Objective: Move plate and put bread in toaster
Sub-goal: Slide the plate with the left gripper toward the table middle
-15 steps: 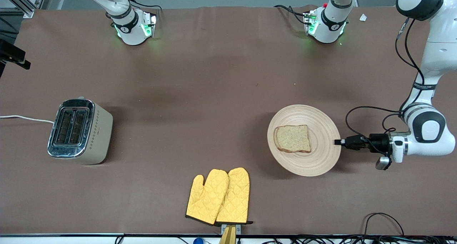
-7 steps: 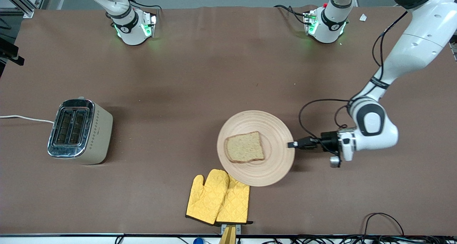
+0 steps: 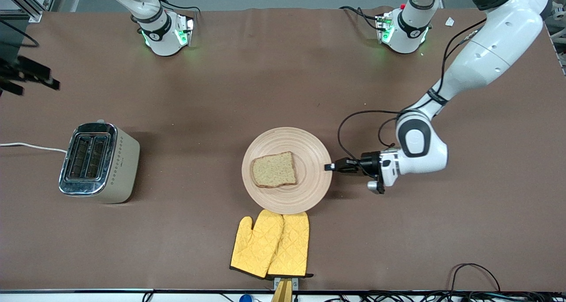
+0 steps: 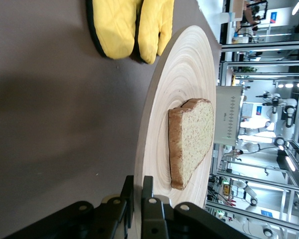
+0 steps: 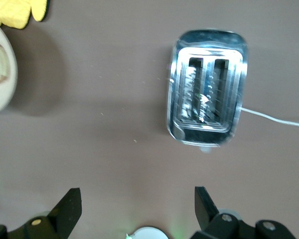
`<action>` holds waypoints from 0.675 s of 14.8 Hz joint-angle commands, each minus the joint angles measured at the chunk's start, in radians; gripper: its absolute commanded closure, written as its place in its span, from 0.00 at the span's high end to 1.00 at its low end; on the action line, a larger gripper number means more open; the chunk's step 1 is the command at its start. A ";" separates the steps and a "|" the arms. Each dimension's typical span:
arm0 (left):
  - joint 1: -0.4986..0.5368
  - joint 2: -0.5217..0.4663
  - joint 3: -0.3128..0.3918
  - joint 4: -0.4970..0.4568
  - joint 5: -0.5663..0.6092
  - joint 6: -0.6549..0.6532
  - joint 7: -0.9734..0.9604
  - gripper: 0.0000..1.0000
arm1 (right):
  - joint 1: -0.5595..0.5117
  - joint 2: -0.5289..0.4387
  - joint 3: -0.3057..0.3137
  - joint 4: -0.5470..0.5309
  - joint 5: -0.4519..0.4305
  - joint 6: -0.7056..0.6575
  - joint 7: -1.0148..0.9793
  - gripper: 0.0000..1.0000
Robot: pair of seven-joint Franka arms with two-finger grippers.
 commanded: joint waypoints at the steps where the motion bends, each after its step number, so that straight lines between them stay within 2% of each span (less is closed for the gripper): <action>1: -0.056 0.002 -0.010 0.006 -0.081 0.050 0.026 0.00 | 0.025 0.109 0.002 -0.074 0.027 0.144 -0.007 1.00; 4: -0.124 0.051 -0.004 0.026 -0.104 0.097 0.080 0.00 | 0.091 0.178 0.004 -0.088 0.028 0.239 0.093 1.00; 7: -0.155 0.078 -0.003 0.038 -0.144 0.134 0.105 0.01 | 0.247 0.206 0.002 -0.173 0.027 0.440 0.269 1.00; 9: -0.159 0.085 0.011 0.039 -0.143 0.136 0.105 0.05 | 0.313 0.308 0.002 -0.175 0.027 0.523 0.302 1.00; 10: -0.161 0.078 0.013 0.038 -0.143 0.136 0.097 0.14 | 0.341 0.339 0.004 -0.175 0.027 0.584 0.312 1.00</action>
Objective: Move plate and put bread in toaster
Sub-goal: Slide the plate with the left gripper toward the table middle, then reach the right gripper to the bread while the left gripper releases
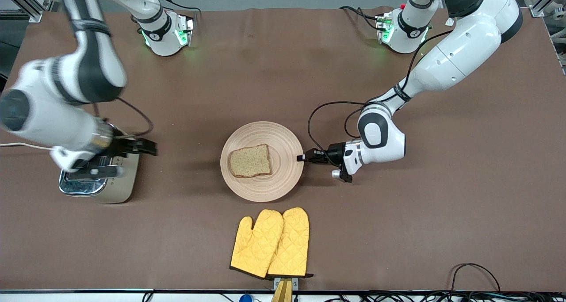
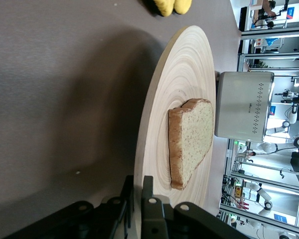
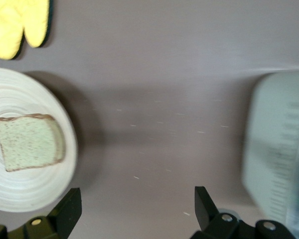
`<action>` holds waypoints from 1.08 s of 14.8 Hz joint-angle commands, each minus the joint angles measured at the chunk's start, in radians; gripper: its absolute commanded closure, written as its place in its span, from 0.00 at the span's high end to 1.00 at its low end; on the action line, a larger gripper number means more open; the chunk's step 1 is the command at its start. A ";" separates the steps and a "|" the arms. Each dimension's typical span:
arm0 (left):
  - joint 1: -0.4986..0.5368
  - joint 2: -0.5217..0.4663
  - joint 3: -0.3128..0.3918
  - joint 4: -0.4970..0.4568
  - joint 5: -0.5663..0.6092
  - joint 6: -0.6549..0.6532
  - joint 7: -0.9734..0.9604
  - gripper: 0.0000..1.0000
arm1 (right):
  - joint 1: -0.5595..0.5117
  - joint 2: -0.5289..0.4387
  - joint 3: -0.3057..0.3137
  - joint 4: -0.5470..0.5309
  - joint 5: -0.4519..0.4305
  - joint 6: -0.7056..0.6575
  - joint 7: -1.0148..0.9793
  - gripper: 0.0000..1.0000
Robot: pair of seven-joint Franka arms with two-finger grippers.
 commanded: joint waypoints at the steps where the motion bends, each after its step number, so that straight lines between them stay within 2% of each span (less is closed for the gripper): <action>1: 0.007 -0.011 0.002 0.022 -0.033 -0.014 0.011 0.20 | 0.091 0.090 -0.011 -0.009 0.007 0.126 0.046 1.00; 2: 0.018 -0.014 0.002 0.022 -0.033 -0.014 0.011 0.29 | 0.123 0.120 -0.011 -0.006 0.007 0.146 0.094 1.00; 3: 0.021 -0.018 0.002 0.024 -0.033 -0.016 0.009 0.58 | 0.132 0.142 -0.011 -0.002 0.008 0.178 0.156 1.00; 4: 0.023 -0.019 0.002 0.024 -0.033 -0.016 0.009 1.00 | 0.145 0.160 -0.010 -0.002 0.010 0.230 0.187 1.00; 6: 0.058 -0.057 0.002 0.018 -0.024 -0.019 -0.008 1.00 | 0.189 0.203 -0.008 -0.002 0.020 0.315 0.205 0.99; 10: 0.099 -0.122 0.002 0.024 0.019 -0.031 -0.082 1.00 | 0.235 0.258 -0.008 -0.003 0.102 0.407 0.217 0.82; 13: 0.154 -0.214 0.000 0.031 0.238 -0.089 -0.353 1.00 | 0.286 0.271 -0.010 -0.006 0.100 0.421 0.355 0.70; 16: 0.233 -0.301 0.000 0.088 0.497 -0.290 -0.595 1.00 | 0.287 0.284 -0.011 -0.011 0.092 0.426 0.357 0.68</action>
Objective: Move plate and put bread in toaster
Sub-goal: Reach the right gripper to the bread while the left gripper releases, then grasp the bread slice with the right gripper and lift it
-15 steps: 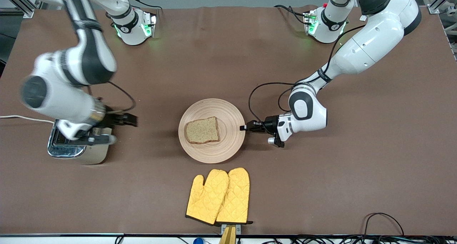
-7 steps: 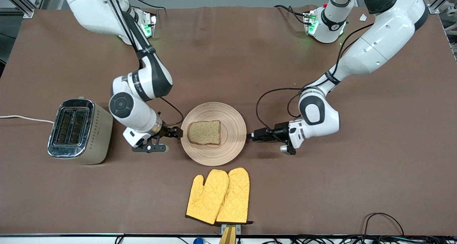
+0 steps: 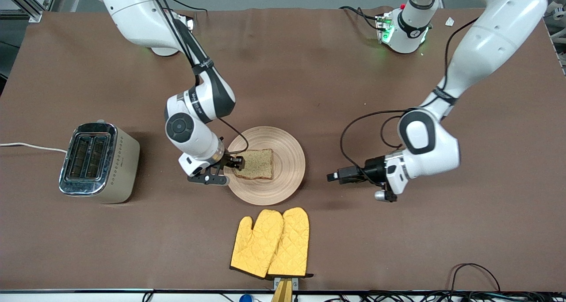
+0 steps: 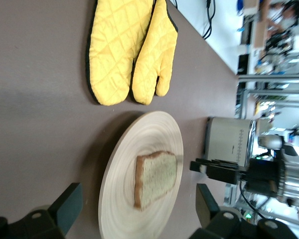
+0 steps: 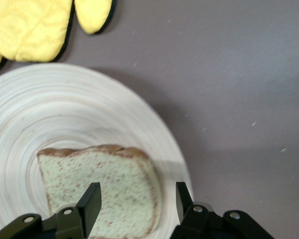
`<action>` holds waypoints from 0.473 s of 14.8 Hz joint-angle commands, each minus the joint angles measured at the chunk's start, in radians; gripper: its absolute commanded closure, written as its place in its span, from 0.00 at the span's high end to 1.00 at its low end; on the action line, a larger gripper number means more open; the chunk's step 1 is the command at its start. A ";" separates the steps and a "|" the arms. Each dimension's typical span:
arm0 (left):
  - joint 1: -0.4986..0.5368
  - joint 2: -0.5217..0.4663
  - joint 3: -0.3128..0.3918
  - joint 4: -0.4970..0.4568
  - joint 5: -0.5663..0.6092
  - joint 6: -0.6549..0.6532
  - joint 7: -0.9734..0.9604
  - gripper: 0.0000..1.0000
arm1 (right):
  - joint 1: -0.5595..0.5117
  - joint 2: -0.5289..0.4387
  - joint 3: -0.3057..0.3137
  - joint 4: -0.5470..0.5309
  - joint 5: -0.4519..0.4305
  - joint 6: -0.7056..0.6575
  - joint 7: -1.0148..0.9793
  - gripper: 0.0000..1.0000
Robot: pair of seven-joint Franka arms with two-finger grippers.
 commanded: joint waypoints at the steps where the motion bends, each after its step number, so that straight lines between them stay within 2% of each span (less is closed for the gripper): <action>1: 0.088 -0.095 0.003 0.023 0.195 -0.183 -0.158 1.00 | 0.005 0.014 -0.012 -0.008 0.011 0.016 0.014 0.68; 7: 0.242 -0.190 0.000 0.105 0.308 -0.475 -0.178 1.00 | 0.012 0.037 -0.010 -0.045 0.018 0.027 0.026 0.58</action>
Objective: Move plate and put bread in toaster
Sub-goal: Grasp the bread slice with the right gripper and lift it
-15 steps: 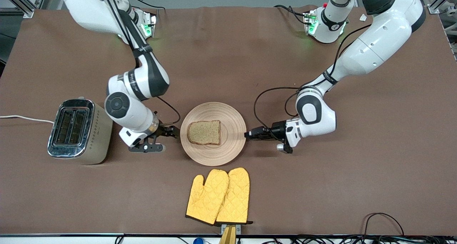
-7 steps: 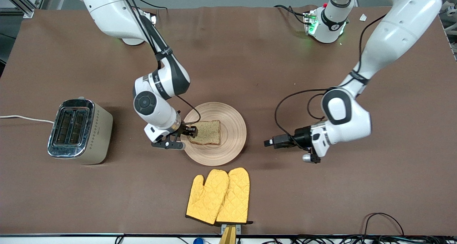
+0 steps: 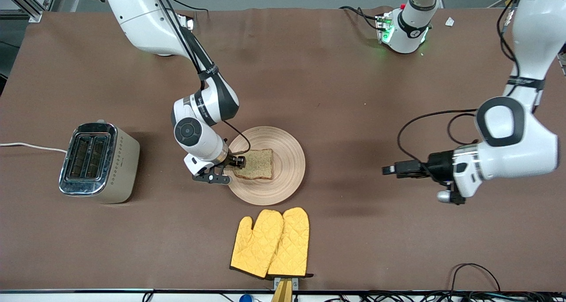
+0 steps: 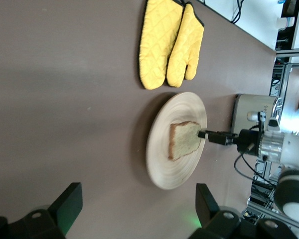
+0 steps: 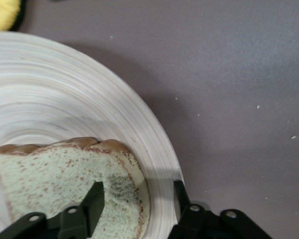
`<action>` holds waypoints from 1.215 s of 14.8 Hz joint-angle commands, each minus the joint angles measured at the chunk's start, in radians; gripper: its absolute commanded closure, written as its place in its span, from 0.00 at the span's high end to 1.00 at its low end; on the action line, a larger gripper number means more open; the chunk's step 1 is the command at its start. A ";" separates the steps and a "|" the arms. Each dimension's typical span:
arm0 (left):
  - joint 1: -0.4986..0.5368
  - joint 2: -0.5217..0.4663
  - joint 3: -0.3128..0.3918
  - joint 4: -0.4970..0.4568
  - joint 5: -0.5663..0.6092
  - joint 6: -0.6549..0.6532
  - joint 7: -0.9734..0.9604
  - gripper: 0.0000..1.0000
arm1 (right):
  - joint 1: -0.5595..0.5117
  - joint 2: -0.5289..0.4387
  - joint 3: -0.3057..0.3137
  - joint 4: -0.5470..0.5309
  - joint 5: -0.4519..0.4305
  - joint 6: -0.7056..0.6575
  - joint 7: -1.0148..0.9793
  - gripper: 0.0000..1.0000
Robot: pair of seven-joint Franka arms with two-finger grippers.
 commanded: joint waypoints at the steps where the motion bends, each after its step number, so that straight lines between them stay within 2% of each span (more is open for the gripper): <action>1: 0.035 -0.056 0.000 0.026 0.042 -0.089 -0.049 1.00 | 0.008 -0.010 -0.003 -0.020 0.018 0.003 0.031 0.56; 2: 0.038 -0.065 0.003 0.046 0.050 -0.117 -0.078 1.00 | 0.013 -0.010 -0.005 -0.020 0.018 0.003 0.052 0.56; 6: 0.026 -0.096 -0.017 0.131 0.221 -0.213 -0.268 1.00 | 0.028 -0.005 -0.005 -0.023 0.018 0.019 0.060 0.54; 10: 0.023 -0.154 -0.070 0.142 0.378 -0.253 -0.397 1.00 | 0.052 0.004 -0.005 -0.025 0.018 0.037 0.062 0.52; 11: 0.023 -0.172 -0.096 0.142 0.447 -0.264 -0.411 1.00 | 0.052 0.004 -0.005 -0.025 0.018 0.039 0.062 0.48; 12: 0.023 -0.175 -0.116 0.142 0.503 -0.273 -0.411 1.00 | 0.052 0.004 -0.005 -0.025 0.018 0.040 0.060 0.36; 13: 0.026 -0.175 -0.133 0.143 0.543 -0.289 -0.411 1.00 | 0.051 0.004 -0.005 -0.024 0.018 0.040 0.060 0.15; 14: 0.026 -0.178 -0.150 0.145 0.570 -0.307 -0.412 1.00 | 0.052 0.004 -0.005 -0.022 0.018 0.037 0.062 0.03; 18: 0.029 -0.257 -0.182 0.165 0.683 -0.330 -0.399 1.00 | 0.048 -0.002 -0.006 -0.016 0.012 0.020 0.047 0.00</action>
